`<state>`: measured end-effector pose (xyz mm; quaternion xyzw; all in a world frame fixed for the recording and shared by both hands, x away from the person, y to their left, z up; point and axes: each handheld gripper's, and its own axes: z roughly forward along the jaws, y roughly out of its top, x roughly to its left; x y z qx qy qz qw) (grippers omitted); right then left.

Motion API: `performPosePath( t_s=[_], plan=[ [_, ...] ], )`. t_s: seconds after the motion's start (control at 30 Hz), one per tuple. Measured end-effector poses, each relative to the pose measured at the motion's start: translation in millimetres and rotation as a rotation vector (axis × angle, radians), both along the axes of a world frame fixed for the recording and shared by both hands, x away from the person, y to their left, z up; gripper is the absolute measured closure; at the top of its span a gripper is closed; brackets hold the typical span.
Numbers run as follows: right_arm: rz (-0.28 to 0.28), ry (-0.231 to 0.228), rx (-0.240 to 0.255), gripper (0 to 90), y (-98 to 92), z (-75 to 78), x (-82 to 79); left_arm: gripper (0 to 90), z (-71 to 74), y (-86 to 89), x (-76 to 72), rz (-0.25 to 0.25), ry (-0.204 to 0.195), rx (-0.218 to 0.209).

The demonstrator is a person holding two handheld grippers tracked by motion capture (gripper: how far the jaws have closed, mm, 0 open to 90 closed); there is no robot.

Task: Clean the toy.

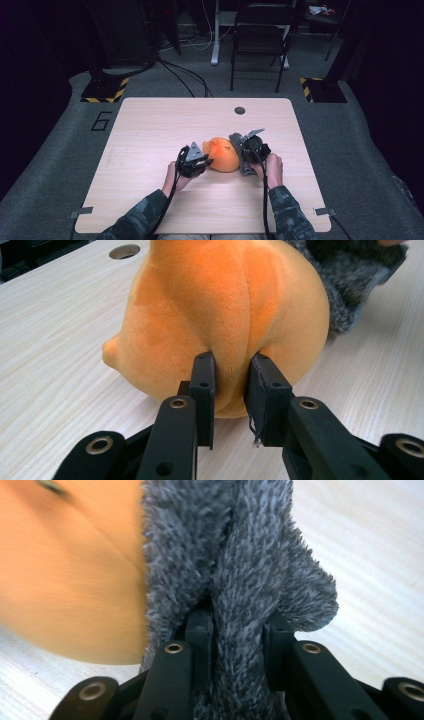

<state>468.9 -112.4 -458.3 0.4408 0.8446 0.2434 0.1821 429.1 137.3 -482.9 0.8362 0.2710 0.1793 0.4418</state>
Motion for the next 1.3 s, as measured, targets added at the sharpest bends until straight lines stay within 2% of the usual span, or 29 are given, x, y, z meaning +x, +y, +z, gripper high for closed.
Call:
performPosePath(
  t_s=[0.13, 0.2, 0.3, 0.43, 0.53, 0.57, 0.6, 0.63, 0.73, 0.83, 0.87, 0.9, 0.97, 1.0, 1.03, 1.07, 1.1, 1.13, 1.2, 1.23, 1.27, 1.3],
  plan=[
    [-0.029, 0.035, 0.000, 71.7, -6.3, -10.6, 5.7, 74.1, -0.5, 0.9, 1.0, -0.001, 0.004, -0.005],
    [-0.060, 0.065, -0.020, 71.6, -6.4, -18.9, 8.3, 74.1, -0.1, 1.5, 1.1, 0.000, 0.000, 0.001],
    [-0.051, 0.073, -0.073, 71.7, -4.1, -31.8, 12.1, 74.1, -0.2, 1.8, 0.3, 0.006, 0.003, -0.004],
    [-0.041, 0.057, -0.105, 71.8, -3.0, -27.2, 11.7, 74.2, -0.8, 3.4, 2.1, 0.005, 0.006, -0.009],
    [-0.054, 0.037, -0.093, 72.2, -8.1, -14.2, 8.8, 74.3, -0.4, 5.5, 2.9, 0.008, 0.001, -0.001],
    [-0.054, 0.037, -0.093, 72.2, -8.1, -14.2, 8.8, 74.3, -0.4, 5.5, 2.9, 0.008, 0.001, -0.001],
    [-0.050, 0.003, -0.033, 72.4, -14.5, 3.1, 5.5, 74.2, -0.5, 6.1, 2.9, 0.013, 0.005, -0.009],
    [-0.047, -0.022, -0.013, 72.3, -16.7, 13.1, 2.6, 74.2, -0.4, 6.0, 2.8, 0.014, 0.003, -0.007],
    [-0.021, -0.079, 0.106, 72.4, -17.2, 41.7, -7.2, 74.2, 0.0, 5.1, 2.7, 0.011, 0.002, -0.004],
    [0.040, -0.092, 0.180, 72.4, -9.1, 57.5, -14.5, 74.2, -0.8, 5.8, 3.8, 0.013, 0.002, -0.012],
    [0.052, -0.078, 0.195, 72.4, -4.1, 58.6, -16.1, 74.1, -1.2, 6.3, 4.1, 0.020, 0.000, -0.016],
    [0.077, -0.064, 0.190, 72.4, 0.4, 58.0, -17.0, 74.1, -1.0, 7.2, 4.6, 0.017, 0.006, -0.014],
    [0.094, -0.040, 0.156, 72.4, 11.0, 51.7, -18.1, 73.9, -0.7, 8.4, 4.8, 0.021, 0.002, -0.010],
    [0.099, -0.040, 0.121, 72.4, 15.6, 46.8, -18.0, 73.6, -0.7, 8.4, 4.8, 0.021, 0.002, -0.010],
    [0.099, -0.040, 0.121, 72.4, 15.6, 46.8, -18.0, 73.6, -0.7, 8.3, 4.6, 0.021, 0.003, -0.008],
    [0.094, -0.041, 0.089, 72.3, 19.6, 41.8, -17.9, 72.7, -0.7, 8.1, 4.5, 0.019, 0.003, -0.008],
    [0.086, -0.051, 0.067, 72.4, 22.9, 34.0, -16.6, 66.9, -0.3, 7.4, 4.0, 0.020, 0.000, 0.002],
    [0.081, -0.060, 0.058, 72.3, 22.7, 32.8, -16.1, 61.2, 0.4, 6.0, 2.8, 0.022, -0.010, 0.020],
    [0.070, -0.060, 0.065, 72.4, 21.2, 30.6, -14.2, 49.0, 0.9, 0.9, -0.7, 0.021, -0.049, 0.079],
    [0.060, -0.059, 0.064, 72.3, 20.8, 30.0, -13.5, 45.0, -0.3, -1.1, -1.5, 0.021, -0.073, 0.094],
    [0.065, -0.070, 0.060, 72.3, 19.8, 29.1, -12.1, 43.8, -1.9, -2.6, -1.3, 0.023, -0.080, 0.106],
    [0.063, -0.069, 0.067, 72.3, 19.4, 28.2, -11.9, 43.9, -4.5, -3.8, -0.7, 0.021, -0.075, 0.101]
  ],
)
